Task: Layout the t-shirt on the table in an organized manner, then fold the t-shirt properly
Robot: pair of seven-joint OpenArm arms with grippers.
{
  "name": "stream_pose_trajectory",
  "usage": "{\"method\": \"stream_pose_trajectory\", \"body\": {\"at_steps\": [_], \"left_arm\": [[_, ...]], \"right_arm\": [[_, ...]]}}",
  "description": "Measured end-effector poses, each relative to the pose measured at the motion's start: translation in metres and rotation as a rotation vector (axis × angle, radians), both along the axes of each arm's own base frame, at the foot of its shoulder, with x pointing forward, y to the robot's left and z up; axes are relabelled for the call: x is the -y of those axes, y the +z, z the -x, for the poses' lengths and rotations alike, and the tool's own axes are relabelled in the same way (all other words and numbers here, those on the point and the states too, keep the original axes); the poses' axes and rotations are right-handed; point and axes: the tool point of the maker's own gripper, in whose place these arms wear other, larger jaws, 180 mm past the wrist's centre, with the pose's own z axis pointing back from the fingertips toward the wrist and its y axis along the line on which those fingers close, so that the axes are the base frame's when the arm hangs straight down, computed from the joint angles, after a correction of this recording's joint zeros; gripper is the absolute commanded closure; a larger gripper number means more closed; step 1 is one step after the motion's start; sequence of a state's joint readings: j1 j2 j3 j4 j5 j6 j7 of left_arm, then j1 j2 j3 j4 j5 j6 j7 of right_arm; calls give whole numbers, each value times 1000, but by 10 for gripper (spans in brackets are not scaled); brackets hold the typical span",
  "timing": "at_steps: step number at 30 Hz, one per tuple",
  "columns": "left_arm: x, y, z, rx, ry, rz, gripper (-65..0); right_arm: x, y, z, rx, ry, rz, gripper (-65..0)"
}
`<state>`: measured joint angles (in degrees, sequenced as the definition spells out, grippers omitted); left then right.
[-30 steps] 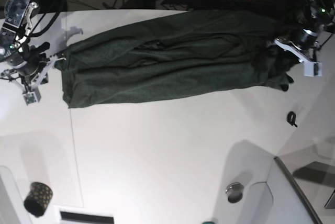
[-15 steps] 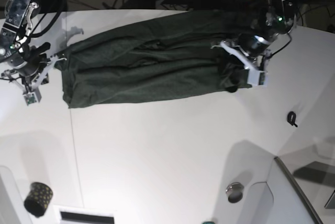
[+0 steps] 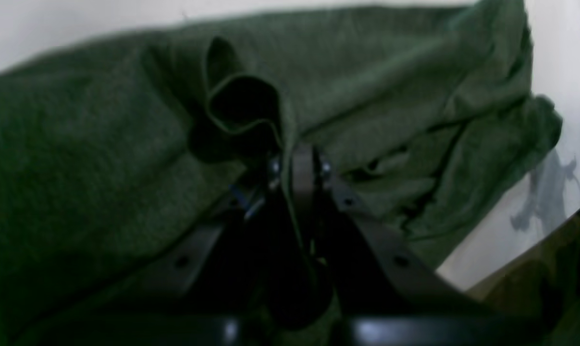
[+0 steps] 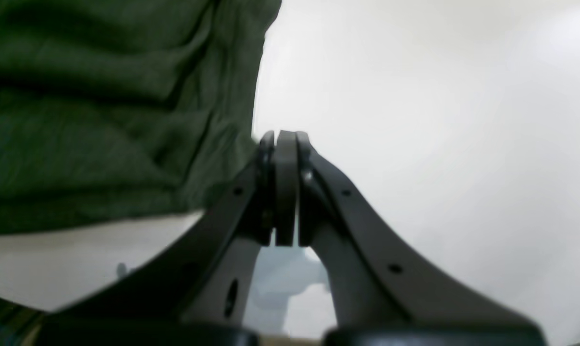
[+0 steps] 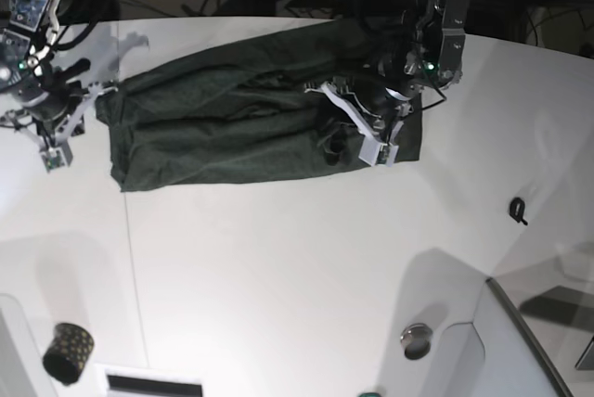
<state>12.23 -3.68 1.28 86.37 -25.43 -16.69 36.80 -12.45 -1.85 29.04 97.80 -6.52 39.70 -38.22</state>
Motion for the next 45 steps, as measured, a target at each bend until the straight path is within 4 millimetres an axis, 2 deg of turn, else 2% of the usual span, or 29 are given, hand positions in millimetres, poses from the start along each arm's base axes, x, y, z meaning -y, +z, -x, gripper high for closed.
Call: {"method": "stream_pose_trajectory", "body": {"at_steps": [5, 6, 10, 12, 15, 16, 21, 23, 24, 26, 28, 29, 30, 35, 40, 41, 45], "left_arm": [[-1, 6, -7, 22, -2, -3, 0], [-3, 8, -7, 29, -5, -8, -41], [-5, 22, -8, 71, -17, -16, -365], [-8, 31, -8, 96, -20, -24, -495], [-7, 43, -9, 130, -34, -28, -638], [-8, 47, -8, 140, -32, -29, -650], [-4, 71, 5, 192, -45, -24, -640], [-1, 82, 14, 215, -52, -15, -574], [-2, 81, 23, 205, -57, -18, -525], [-17, 67, 48, 139, -52, -49, -378], [-42, 51, 70, 66, 0, -100, -188], [-55, 46, 78, 40, 24, -125, -63], [-67, 45, 82, 31, 53, -141, 0], [-98, 43, 94, 6, 131, -180, 0], [-94, 43, 92, 9, 142, -166, 0], [-93, 42, 94, 5, 158, -159, -36], [-89, 36, 109, -35, 164, -150, -268]], "right_arm": [[-23, 11, 4, 38, 25, -20, -9], [-28, 10, 4, 32, 45, -21, -9], [-40, 5, 6, 18, 72, -38, -9], [-41, 5, 5, 21, 72, -40, -9], [-39, 5, 5, 16, 71, -35, -9], [-39, 5, 5, 16, 71, -36, -9], [-40, 4, 6, 14, 70, -38, -9], [-40, 4, 6, 13, 70, -40, -9], [-39, 4, 7, 12, 69, -39, -9], [-38, 4, 8, 9, 69, -34, -9], [-37, 3, 10, 3, 70, -30, -9], [-37, 2, 11, 0, 70, -30, -9], [-37, 1, 12, -2, 69, -32, -9], [-38, 1, 12, -1, 69, -34, -9], [-38, 1, 12, -2, 69, -34, -9], [-38, 1, 12, -2, 69, -34, -9], [-37, 1, 12, -2, 68, -33, -9]]}}
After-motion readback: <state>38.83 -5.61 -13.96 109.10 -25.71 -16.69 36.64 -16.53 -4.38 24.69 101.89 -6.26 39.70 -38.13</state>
